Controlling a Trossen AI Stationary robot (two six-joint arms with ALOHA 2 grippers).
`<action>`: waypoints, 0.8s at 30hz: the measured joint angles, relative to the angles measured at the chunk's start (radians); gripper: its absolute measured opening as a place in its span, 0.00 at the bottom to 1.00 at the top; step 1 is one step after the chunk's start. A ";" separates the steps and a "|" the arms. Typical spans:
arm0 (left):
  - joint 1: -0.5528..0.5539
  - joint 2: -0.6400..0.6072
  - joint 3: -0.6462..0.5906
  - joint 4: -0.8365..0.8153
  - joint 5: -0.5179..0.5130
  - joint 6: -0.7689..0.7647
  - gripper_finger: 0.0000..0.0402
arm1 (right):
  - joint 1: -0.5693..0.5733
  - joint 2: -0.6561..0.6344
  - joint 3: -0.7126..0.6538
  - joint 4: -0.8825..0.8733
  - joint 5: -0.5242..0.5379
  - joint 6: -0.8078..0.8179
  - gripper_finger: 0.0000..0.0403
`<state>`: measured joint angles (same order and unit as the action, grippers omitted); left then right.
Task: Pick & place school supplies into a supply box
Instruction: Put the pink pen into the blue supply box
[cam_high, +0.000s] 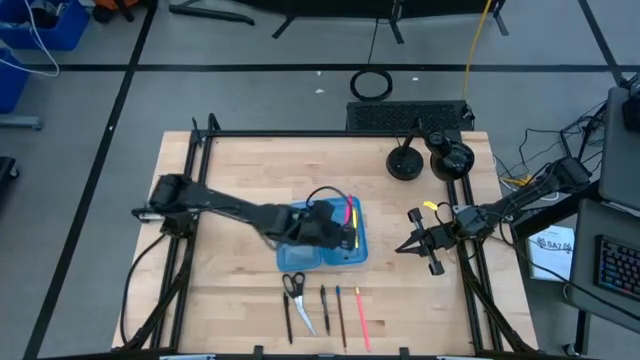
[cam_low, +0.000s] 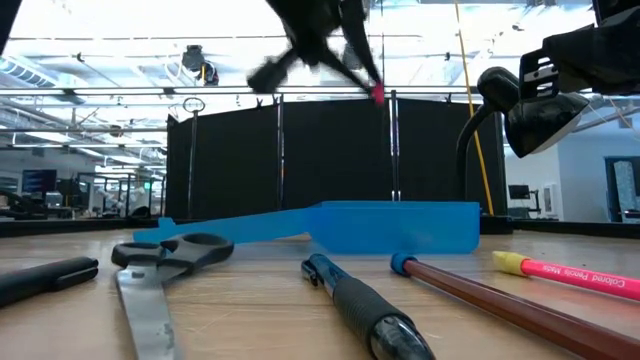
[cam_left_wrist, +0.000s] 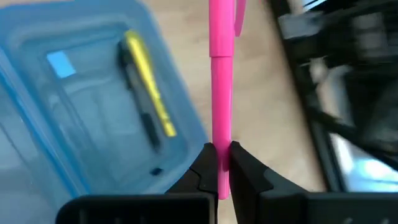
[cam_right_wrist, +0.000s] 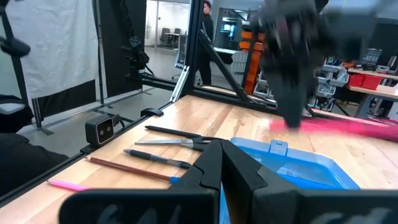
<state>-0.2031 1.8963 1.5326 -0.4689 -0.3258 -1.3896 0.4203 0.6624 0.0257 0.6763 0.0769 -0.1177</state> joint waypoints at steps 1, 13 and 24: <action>0.013 0.016 0.000 -0.003 0.025 -0.003 0.04 | 0.000 0.000 0.000 0.000 0.000 0.000 0.00; -0.002 0.111 0.000 -0.118 0.045 -0.229 0.04 | 0.000 0.000 0.000 -0.004 0.000 0.001 0.00; 0.017 0.164 0.000 -0.158 0.125 -0.353 0.04 | 0.000 -0.001 0.000 -0.001 0.000 0.002 0.00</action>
<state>-0.1857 2.0602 1.5330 -0.6274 -0.2010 -1.7422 0.4206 0.6617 0.0254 0.6755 0.0765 -0.1162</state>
